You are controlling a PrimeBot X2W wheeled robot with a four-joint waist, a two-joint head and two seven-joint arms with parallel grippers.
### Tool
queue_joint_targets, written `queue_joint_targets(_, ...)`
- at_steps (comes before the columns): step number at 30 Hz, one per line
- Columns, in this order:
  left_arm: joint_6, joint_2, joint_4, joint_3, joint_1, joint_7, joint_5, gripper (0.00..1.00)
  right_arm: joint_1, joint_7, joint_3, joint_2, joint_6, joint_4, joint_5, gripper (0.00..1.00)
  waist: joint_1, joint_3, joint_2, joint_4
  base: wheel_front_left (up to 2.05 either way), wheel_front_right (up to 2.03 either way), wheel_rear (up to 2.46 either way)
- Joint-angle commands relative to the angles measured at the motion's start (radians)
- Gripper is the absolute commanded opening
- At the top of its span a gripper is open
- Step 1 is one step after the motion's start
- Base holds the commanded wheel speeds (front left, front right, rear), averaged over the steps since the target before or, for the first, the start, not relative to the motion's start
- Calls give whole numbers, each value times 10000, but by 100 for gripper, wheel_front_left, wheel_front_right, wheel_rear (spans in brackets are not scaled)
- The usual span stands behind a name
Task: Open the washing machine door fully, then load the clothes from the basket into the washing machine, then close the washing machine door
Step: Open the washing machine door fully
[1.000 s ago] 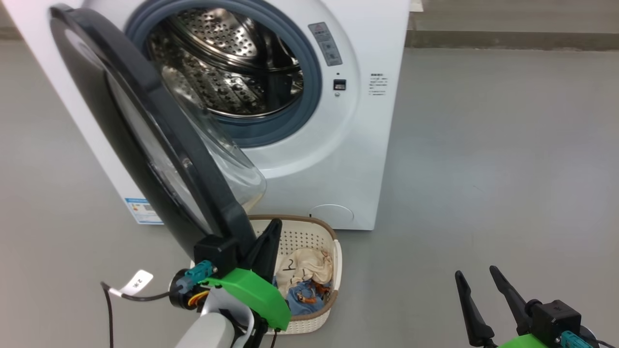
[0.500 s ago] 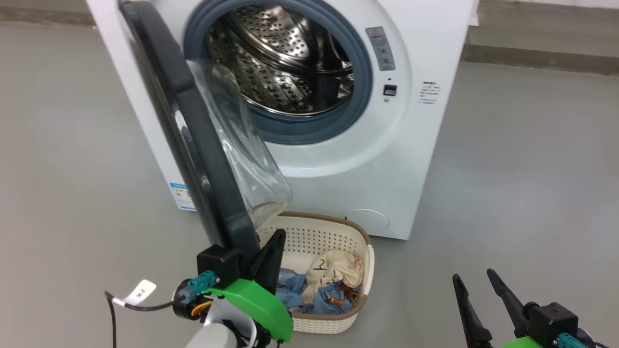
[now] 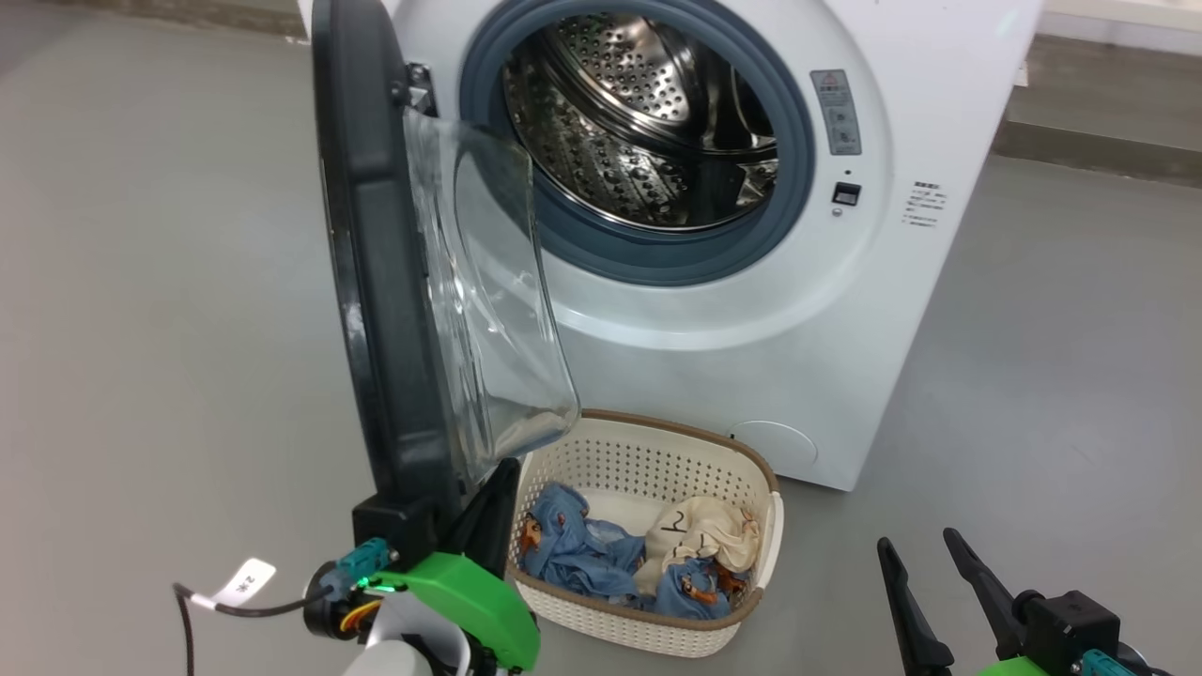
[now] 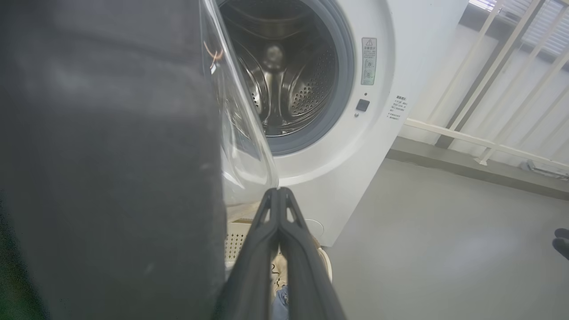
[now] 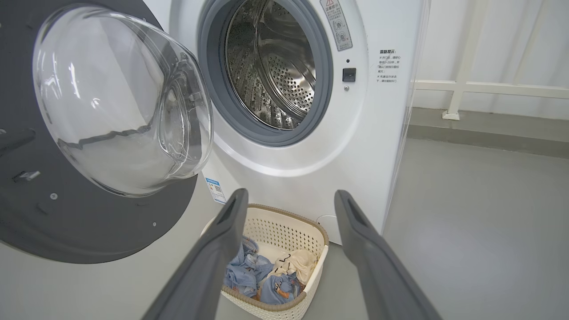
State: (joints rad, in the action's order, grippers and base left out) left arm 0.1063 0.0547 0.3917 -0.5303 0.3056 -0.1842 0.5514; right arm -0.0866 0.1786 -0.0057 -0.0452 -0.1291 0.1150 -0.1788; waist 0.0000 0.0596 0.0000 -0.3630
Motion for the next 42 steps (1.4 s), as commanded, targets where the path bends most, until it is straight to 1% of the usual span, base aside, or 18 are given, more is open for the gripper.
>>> queue_joint_targets(1,164,364,-166,525,182,-14,128,0,58,121,294,-51,-16,-201,-61,100,0,4,0,-176,0,0,0)
queue_joint_targets(9,324,655,-163,884,41,-130,316,0,29,134,309,-51,-16,-155,-63,100,0,5,0,-480,0,0,0)
queue_joint_targets(17,589,1187,-355,1582,-208,-311,589,0,29,53,295,-51,-16,-253,14,100,0,-140,0,-560,0,0,0)
queue_joint_targets(33,1204,2382,-965,3676,-552,-654,1226,0,224,-403,184,-51,-16,-874,521,100,0,-1167,0,-300,0,0,0)
queue_joint_targets(34,1204,2382,-965,3676,-552,-654,1226,0,224,-403,184,-51,-16,-874,521,100,0,-1167,0,-300,0,0,0)
queue_joint_targets(42,1316,2844,-1140,4964,-632,-736,1647,0,355,-737,121,-51,-16,-1371,926,100,0,-1938,0,-157,0,0,0)
